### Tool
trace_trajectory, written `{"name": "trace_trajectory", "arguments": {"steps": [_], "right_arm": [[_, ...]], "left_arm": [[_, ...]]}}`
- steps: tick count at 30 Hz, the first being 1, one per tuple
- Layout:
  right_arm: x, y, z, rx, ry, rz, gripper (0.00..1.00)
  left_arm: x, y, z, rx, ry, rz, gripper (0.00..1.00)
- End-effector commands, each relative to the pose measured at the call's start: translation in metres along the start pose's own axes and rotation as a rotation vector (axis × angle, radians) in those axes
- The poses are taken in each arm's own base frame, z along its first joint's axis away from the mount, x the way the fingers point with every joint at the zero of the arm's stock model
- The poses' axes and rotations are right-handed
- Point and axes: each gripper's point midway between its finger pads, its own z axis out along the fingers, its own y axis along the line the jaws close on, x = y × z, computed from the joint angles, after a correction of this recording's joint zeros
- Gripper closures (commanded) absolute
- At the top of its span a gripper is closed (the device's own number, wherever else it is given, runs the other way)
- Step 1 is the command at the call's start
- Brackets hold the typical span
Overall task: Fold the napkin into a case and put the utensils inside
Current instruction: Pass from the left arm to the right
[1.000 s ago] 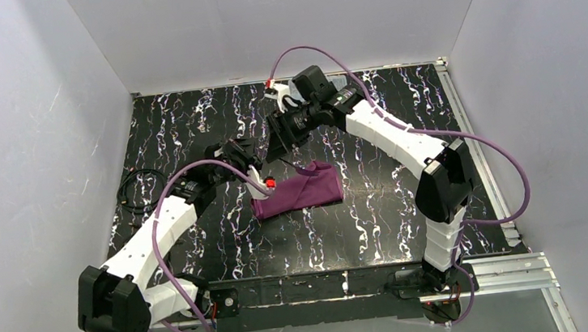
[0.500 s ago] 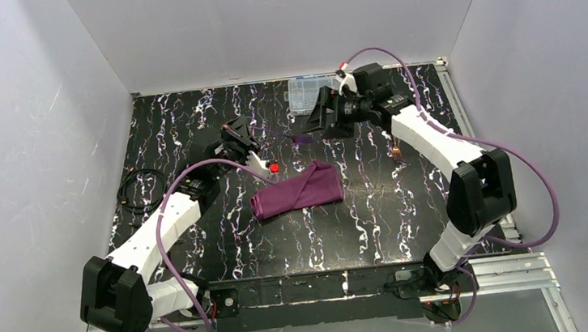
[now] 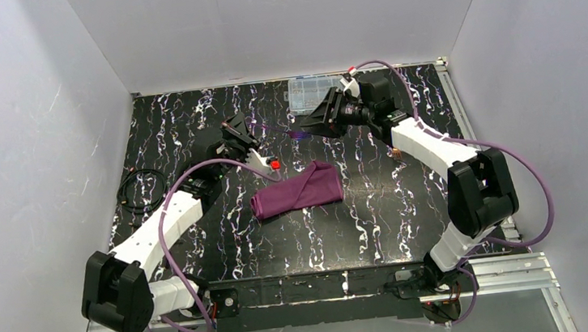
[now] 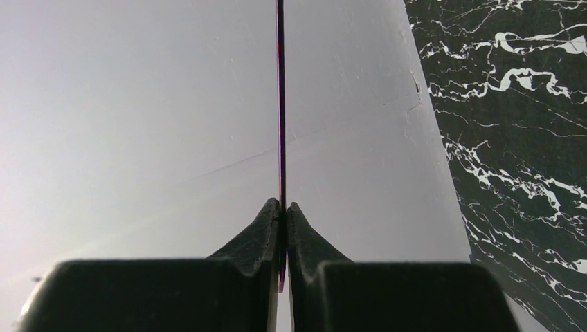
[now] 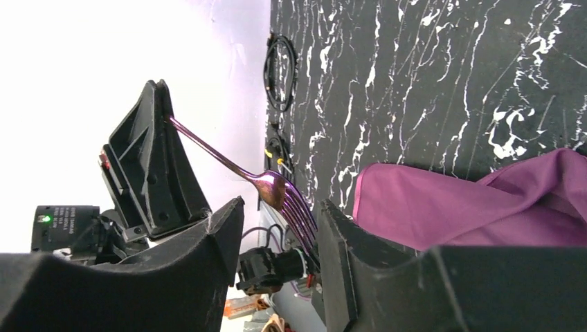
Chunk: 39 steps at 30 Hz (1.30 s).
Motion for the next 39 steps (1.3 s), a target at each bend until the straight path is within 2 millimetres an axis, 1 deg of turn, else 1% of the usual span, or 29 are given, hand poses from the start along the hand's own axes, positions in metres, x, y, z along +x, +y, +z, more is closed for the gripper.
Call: {"name": "trace_trajectory", "arguments": {"steps": [1, 6, 13, 16, 18, 21, 23, 25, 27, 28, 29, 30, 31, 32, 34, 35, 36, 37, 38, 39], "right_arm": [[-0.003, 0.029, -0.004, -0.128, -0.02, 0.021, 0.5], [0.004, 0.024, -0.001, -0.128, -0.005, 0.035, 0.53], [0.013, 0.014, 0.011, -0.123, 0.009, 0.078, 0.56], [0.012, 0.017, 0.015, -0.132, 0.005, 0.088, 0.56], [0.013, 0.015, 0.019, -0.124, 0.013, 0.094, 0.49], [0.013, 0.016, 0.02, -0.14, 0.001, 0.107, 0.51], [0.012, 0.018, 0.02, -0.151, -0.005, 0.109, 0.61], [0.01, 0.021, 0.019, -0.157, -0.011, 0.103, 0.79], [0.011, 0.022, 0.018, -0.158, -0.013, 0.094, 0.94], [0.011, 0.022, 0.016, -0.154, -0.013, 0.085, 0.99], [0.01, 0.02, 0.015, -0.146, -0.017, 0.076, 0.99], [0.01, 0.018, 0.013, -0.136, -0.02, 0.065, 0.99], [0.008, 0.016, 0.01, -0.13, -0.026, 0.064, 0.99], [0.006, 0.012, 0.006, -0.13, -0.034, 0.064, 0.99], [0.001, 0.003, -0.003, -0.122, -0.053, 0.065, 0.99], [0.0, -0.006, -0.009, -0.106, -0.058, 0.07, 0.99], [-0.002, -0.012, -0.014, -0.094, -0.064, 0.068, 0.99], [-0.004, -0.019, -0.021, -0.075, -0.071, 0.064, 0.99], [-0.007, -0.027, -0.028, -0.043, -0.078, 0.049, 0.99], [-0.012, -0.036, -0.039, 0.0, -0.09, 0.011, 0.99]], "left_arm": [[0.004, 0.004, 0.001, -0.017, 0.026, 0.007, 1.0], [0.005, 0.004, 0.002, -0.016, 0.032, 0.002, 1.0], [0.007, 0.004, 0.003, -0.014, 0.039, 0.002, 1.0], [0.007, 0.004, 0.003, -0.013, 0.043, 0.0, 1.0], [0.009, 0.005, 0.003, -0.014, 0.05, -0.005, 1.0], [0.009, 0.005, 0.003, -0.012, 0.054, -0.007, 1.0], [0.008, 0.002, 0.003, -0.008, 0.051, -0.006, 1.0], [0.007, 0.0, 0.002, -0.006, 0.044, -0.006, 1.0], [0.005, -0.002, 0.002, -0.003, 0.04, -0.007, 1.0], [0.005, -0.004, 0.002, 0.001, 0.039, -0.008, 1.0], [0.004, -0.007, 0.003, 0.007, 0.038, -0.01, 1.0], [0.003, -0.009, 0.003, 0.011, 0.035, -0.018, 0.85], [0.002, -0.012, 0.003, 0.017, 0.035, -0.035, 0.65], [0.001, -0.017, 0.003, 0.029, 0.032, -0.062, 0.51], [-0.005, -0.03, 0.0, 0.071, 0.016, -0.118, 0.35], [-0.009, -0.037, -0.003, 0.102, 0.005, -0.163, 0.29], [-0.014, -0.047, -0.008, 0.157, -0.008, -0.229, 0.22], [-0.016, -0.055, -0.013, 0.223, -0.009, -0.312, 0.13], [-0.019, -0.054, -0.021, 0.289, -0.015, -0.432, 0.07], [-0.031, -0.061, -0.03, 0.379, -0.041, -0.567, 0.03]]}}
